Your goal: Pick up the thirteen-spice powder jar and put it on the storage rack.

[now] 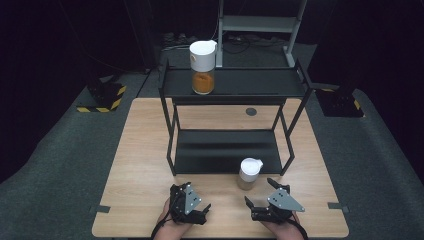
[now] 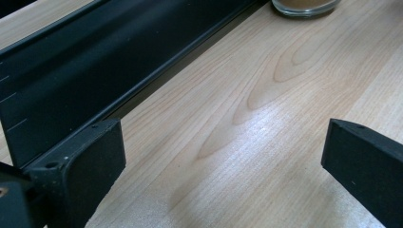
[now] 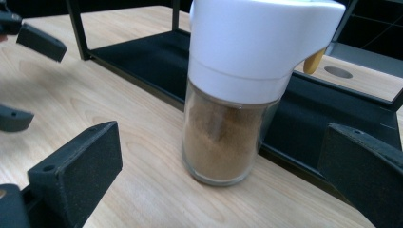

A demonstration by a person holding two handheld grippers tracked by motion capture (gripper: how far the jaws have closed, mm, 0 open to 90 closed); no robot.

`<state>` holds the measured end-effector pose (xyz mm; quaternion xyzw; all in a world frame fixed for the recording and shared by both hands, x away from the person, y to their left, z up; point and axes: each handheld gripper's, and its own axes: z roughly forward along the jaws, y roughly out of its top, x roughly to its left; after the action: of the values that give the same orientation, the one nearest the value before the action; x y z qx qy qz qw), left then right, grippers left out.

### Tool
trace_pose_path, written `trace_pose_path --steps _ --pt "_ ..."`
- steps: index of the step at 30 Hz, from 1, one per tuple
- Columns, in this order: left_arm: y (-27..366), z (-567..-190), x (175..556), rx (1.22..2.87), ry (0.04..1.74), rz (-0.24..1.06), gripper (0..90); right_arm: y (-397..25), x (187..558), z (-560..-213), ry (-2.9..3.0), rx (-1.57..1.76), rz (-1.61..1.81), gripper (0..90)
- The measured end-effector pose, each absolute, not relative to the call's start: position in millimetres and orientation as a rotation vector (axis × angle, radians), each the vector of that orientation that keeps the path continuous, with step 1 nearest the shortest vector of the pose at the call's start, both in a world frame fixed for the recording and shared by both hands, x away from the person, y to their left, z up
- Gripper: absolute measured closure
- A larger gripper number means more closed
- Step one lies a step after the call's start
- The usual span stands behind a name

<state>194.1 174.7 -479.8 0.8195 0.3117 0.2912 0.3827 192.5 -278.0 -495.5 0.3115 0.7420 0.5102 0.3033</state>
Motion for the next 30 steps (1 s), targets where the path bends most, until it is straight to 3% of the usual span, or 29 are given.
trace_pose_path --steps 20,30 --pt "177.7 -481.0 193.6 2.072 0.795 0.735 1.1 -262.8 215.3 -501.4 1.926 0.885 1.407 0.6" --pt "179.6 -481.4 193.6 2.063 0.797 0.728 1.0 -254.9 227.1 -505.9 1.904 0.903 1.444 14.0"
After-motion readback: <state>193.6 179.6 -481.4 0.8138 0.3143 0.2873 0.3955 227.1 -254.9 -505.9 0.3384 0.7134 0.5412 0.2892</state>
